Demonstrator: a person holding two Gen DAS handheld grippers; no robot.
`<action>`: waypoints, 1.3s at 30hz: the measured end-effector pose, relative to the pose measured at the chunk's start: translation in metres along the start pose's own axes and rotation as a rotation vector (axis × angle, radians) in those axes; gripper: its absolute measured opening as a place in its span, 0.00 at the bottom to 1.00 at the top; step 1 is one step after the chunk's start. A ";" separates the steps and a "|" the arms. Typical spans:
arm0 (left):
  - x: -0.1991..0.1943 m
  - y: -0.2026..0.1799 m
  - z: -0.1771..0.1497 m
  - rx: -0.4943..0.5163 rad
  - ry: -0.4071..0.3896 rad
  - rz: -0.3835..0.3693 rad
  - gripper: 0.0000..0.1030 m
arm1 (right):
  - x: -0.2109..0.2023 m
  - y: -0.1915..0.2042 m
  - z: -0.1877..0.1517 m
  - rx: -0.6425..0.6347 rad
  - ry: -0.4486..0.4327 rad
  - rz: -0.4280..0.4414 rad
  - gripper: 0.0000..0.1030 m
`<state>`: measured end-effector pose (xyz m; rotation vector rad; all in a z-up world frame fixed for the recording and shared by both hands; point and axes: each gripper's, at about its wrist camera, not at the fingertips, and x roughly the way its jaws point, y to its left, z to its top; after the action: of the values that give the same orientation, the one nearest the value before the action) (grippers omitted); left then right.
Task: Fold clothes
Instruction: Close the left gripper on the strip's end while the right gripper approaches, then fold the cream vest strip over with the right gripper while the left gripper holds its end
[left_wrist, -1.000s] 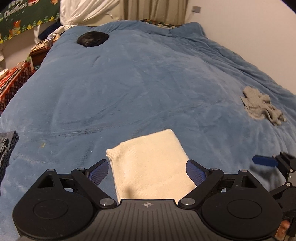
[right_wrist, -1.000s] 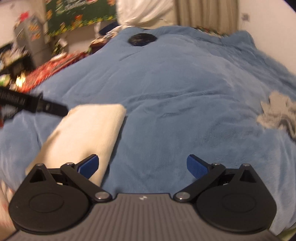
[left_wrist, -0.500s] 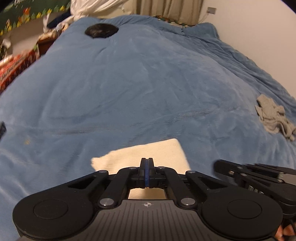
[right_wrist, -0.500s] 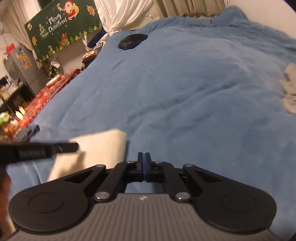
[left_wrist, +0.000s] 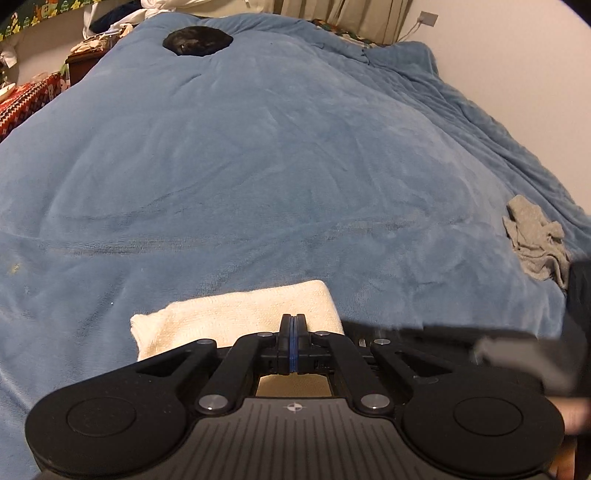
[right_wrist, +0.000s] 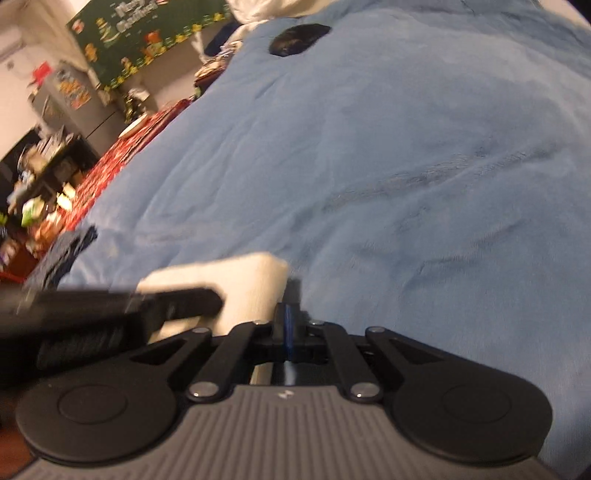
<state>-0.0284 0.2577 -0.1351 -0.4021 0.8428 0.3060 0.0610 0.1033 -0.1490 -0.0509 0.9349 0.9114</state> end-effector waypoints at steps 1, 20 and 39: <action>0.000 0.001 0.000 -0.003 -0.002 -0.007 0.00 | -0.004 0.005 -0.004 -0.037 -0.018 -0.016 0.00; 0.010 0.025 0.001 -0.162 0.028 -0.142 0.00 | 0.004 0.019 0.001 -0.199 -0.075 -0.043 0.00; -0.011 0.020 -0.024 -0.160 0.063 -0.179 0.00 | -0.034 0.043 -0.048 -0.327 -0.061 -0.029 0.00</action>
<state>-0.0588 0.2633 -0.1453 -0.6353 0.8404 0.1958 -0.0096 0.0894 -0.1402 -0.3137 0.7196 1.0261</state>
